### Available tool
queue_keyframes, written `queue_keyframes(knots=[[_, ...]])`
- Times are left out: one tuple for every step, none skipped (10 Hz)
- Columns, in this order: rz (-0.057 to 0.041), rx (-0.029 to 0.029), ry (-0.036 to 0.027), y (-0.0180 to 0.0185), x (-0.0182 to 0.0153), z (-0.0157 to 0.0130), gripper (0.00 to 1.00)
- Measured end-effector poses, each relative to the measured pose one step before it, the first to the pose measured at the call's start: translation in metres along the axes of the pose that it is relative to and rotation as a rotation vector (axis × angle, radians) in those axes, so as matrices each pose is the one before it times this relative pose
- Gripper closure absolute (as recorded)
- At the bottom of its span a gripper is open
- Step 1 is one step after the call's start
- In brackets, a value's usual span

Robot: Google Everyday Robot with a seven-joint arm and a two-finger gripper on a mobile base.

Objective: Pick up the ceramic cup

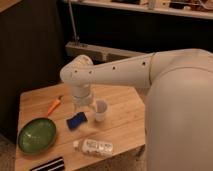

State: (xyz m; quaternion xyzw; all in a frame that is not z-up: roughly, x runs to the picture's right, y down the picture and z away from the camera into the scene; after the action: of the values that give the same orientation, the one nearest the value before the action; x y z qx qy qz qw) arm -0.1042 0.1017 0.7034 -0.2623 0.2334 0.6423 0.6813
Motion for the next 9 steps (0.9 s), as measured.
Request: queue_keyframes(knots=[[0.00002,-0.00005,-0.00007,0.00002,-0.00001,-0.00003,0.35],[-0.00009,0.00004,0.0,-0.00004,0.00002,0.00002,0.35],[0.00038,0.00008,0.00019,-0.00044,0.00016,0.00001,0.35],[0.00203,-0.001,-0.00352,-0.00175,0.00022,-0.00127,0.35],[0.00626,-0.00378,-0.00657,-0.004,-0.00006,-0.00084,0.35],[0.01743,-0.01614,-0.0246,-0.01354,-0.00059,-0.00443,0.35],[0.00456,-0.02641,-0.02871,-0.0144,-0.00058,-0.00697,0.35],[0.00881,-0.031,-0.02584,-0.01438,0.00031,-0.00827,0.35],[0.0192,-0.0311,-0.0294,-0.01835,-0.00029,-0.01001,0.35]])
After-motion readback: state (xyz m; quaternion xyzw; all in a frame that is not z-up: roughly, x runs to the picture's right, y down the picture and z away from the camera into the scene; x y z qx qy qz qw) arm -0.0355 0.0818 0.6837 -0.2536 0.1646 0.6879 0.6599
